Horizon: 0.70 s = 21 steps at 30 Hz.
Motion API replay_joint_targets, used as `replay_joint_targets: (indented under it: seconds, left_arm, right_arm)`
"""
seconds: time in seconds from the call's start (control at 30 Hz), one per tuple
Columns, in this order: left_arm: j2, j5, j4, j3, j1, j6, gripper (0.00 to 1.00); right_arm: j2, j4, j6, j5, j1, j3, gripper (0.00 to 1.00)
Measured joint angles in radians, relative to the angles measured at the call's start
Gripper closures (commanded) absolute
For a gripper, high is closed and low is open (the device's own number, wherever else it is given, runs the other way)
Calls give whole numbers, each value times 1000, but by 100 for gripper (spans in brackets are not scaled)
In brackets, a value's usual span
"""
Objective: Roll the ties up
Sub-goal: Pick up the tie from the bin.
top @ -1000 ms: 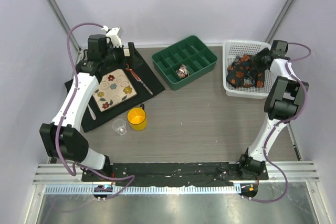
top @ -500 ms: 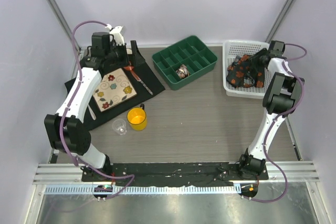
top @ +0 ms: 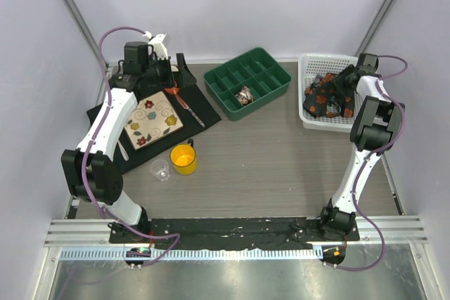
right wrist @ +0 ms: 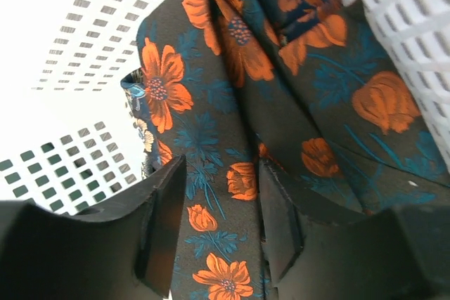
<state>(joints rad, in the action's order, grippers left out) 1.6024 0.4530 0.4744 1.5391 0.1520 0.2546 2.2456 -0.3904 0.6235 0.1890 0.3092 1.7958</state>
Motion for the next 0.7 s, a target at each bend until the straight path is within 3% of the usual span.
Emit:
replay_joint_targets:
  seconds: [0.37, 0.7]
  left_arm:
    - [6, 31, 0, 1, 0, 0, 0]
    - [7, 41, 1, 1, 0, -5, 0]
  right_arm:
    - [4, 131, 61, 174, 0, -10, 62]
    - [60, 211, 132, 224, 0, -35, 45]
